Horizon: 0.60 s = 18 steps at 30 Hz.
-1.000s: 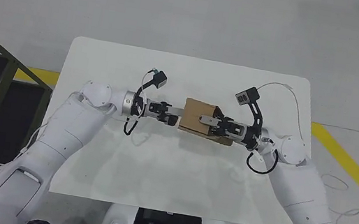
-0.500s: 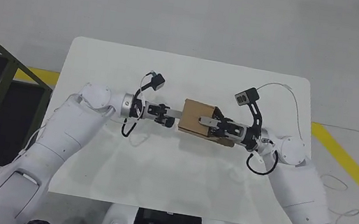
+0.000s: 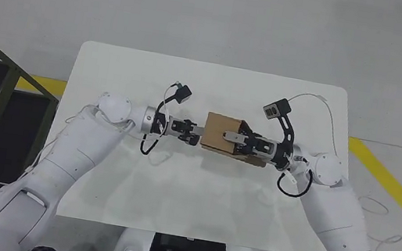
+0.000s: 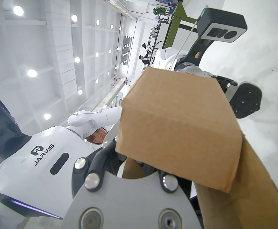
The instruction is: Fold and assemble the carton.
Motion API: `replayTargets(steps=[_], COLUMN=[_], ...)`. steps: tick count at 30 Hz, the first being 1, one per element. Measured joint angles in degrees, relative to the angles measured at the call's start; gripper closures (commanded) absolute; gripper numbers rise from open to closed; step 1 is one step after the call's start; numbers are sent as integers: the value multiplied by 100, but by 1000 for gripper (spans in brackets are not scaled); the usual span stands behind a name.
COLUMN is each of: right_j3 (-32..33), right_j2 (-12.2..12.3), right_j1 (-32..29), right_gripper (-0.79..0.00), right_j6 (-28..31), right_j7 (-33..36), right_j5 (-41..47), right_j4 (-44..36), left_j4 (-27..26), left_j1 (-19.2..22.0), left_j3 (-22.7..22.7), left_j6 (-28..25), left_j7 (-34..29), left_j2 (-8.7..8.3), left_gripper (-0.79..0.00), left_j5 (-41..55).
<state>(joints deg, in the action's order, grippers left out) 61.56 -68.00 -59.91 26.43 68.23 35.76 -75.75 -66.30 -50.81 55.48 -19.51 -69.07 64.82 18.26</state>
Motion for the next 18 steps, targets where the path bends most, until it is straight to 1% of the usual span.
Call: replayTargets(steps=[18], right_j3=[-5], right_j2=[-15], right_j1=[7], right_gripper=[0], right_j6=[-8], right_j7=[21], right_j5=[16], right_j4=[77], left_j4=[-45], left_j1=[50], left_j3=[-102], left_j6=[-48], left_j7=[-129], left_j2=[41], left_gripper=[-785], left_j5=[133])
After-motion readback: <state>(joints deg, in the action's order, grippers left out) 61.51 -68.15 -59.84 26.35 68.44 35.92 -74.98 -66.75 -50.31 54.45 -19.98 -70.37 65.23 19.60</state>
